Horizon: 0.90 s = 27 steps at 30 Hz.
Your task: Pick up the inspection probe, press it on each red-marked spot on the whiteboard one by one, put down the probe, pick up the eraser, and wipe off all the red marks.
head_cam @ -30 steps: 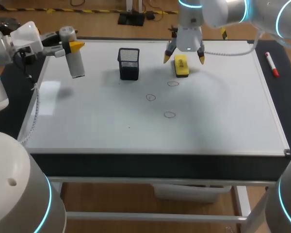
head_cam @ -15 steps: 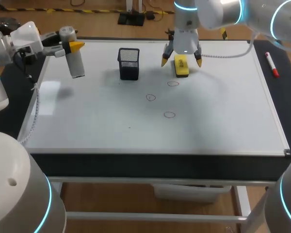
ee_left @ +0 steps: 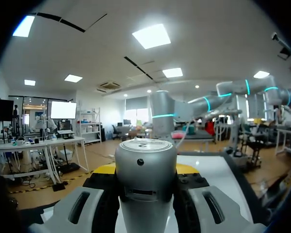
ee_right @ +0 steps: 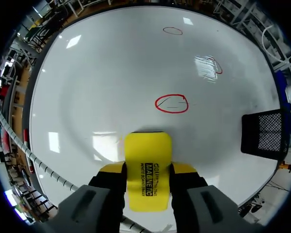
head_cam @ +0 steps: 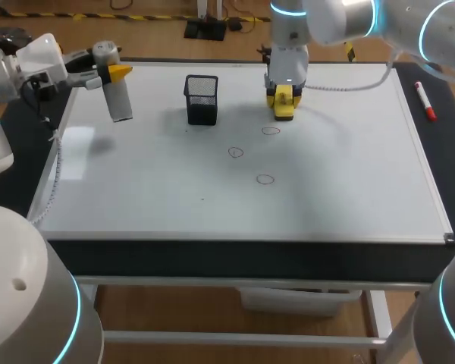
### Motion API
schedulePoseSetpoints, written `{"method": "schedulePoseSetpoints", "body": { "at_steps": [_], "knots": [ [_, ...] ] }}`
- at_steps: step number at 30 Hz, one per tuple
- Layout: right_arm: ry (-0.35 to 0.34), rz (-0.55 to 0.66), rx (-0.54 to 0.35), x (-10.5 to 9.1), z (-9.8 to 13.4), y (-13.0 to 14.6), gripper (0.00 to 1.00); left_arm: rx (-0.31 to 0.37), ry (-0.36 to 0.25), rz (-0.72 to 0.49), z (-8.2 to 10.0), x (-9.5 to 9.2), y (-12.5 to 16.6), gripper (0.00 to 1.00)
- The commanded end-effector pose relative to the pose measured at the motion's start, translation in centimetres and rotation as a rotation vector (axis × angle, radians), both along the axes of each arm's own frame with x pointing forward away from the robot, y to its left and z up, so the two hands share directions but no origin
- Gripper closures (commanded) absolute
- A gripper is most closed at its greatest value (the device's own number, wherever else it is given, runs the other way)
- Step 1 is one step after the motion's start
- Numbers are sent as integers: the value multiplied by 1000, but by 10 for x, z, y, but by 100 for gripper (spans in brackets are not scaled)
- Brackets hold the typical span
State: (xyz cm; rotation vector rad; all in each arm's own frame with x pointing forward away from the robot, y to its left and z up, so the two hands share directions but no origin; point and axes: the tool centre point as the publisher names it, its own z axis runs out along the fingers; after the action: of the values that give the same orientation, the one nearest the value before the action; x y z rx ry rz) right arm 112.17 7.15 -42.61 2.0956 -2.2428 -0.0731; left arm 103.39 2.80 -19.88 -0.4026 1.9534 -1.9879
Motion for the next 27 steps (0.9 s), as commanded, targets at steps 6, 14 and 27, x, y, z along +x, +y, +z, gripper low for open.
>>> {"method": "schedulePoseSetpoints", "body": {
  "at_steps": [6, 14, 27],
  "knots": [
    [-30, -2, 5, -2, 21, -9, 100, -4, -5, -1, -1, 0, 0, 100],
    [-46, -27, 1, -4, 30, -27, 100, -4, -5, -1, -1, 0, 0, 100],
    [-53, -152, -9, -19, 42, -95, 100, -4, -5, -1, -1, 0, 0, 100]
  ]
}}
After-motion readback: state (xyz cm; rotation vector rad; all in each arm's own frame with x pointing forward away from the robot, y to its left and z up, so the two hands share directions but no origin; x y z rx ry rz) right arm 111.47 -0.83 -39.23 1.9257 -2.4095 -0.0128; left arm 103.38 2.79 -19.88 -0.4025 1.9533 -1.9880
